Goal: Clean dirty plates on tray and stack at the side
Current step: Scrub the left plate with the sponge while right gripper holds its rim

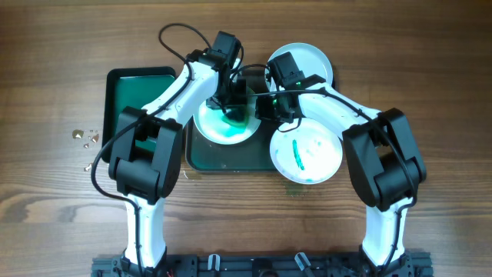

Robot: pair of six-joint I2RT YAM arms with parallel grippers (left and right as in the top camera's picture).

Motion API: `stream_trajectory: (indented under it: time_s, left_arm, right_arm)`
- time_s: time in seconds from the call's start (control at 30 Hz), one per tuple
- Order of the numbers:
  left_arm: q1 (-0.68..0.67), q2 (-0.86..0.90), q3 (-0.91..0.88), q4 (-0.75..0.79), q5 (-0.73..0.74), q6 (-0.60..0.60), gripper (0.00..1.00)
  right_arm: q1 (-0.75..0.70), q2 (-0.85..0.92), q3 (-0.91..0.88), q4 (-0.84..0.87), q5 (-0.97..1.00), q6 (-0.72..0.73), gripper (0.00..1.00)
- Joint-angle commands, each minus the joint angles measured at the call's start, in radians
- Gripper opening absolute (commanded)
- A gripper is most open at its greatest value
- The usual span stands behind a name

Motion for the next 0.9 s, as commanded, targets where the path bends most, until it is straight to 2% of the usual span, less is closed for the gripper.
stream_trajectory:
  time_s: [0.0,0.07,0.13,0.17,0.3,0.43,0.5,0.53,0.67,0.77,0.87]
  left_arm:
    - [0.005,-0.021,0.002,0.016,-0.46,-0.196,0.04]
    - [0.005,-0.021,0.002,0.003,-0.547,-0.243,0.04]
    - [0.005,-0.021,0.002,-0.02,-0.537,-0.268,0.04]
    - [0.004,-0.021,0.002,-0.047,-0.487,-0.272,0.04]
    - [0.0,-0.021,0.002,-0.166,-0.217,-0.223,0.04]
    - [-0.008,-0.021,0.002,-0.239,0.187,0.006,0.04]
    - [-0.009,-0.021,0.002,-0.233,0.333,0.089,0.04]
    - [-0.009,-0.021,0.002,-0.218,0.36,0.1,0.04]
    - [-0.007,-0.021,0.002,-0.085,0.362,0.097,0.04]
    - [-0.006,-0.021,0.002,0.025,0.307,0.094,0.04]
    - [-0.006,-0.021,0.002,0.087,0.105,0.014,0.04]
  right_arm:
    - [0.0,0.034,0.005,-0.016,0.007,-0.003,0.05]
    - [0.0,0.034,0.005,-0.015,0.008,-0.003,0.04]
    - [0.0,0.034,0.005,-0.012,0.008,-0.003,0.04]
    - [0.0,0.034,0.005,-0.012,0.008,-0.003,0.05]
    - [0.0,0.034,0.005,-0.011,0.008,-0.004,0.04]
    - [0.0,0.034,0.005,-0.011,0.008,-0.003,0.04]
    - [0.0,0.034,0.005,-0.011,0.003,-0.003,0.04]
    - [0.0,0.034,0.005,-0.01,-0.001,-0.003,0.04]
    - [0.0,0.034,0.005,-0.013,-0.007,-0.003,0.04]
    - [0.0,0.034,0.005,-0.016,-0.008,-0.003,0.04]
    - [0.0,0.034,0.005,-0.016,-0.007,-0.003,0.04]
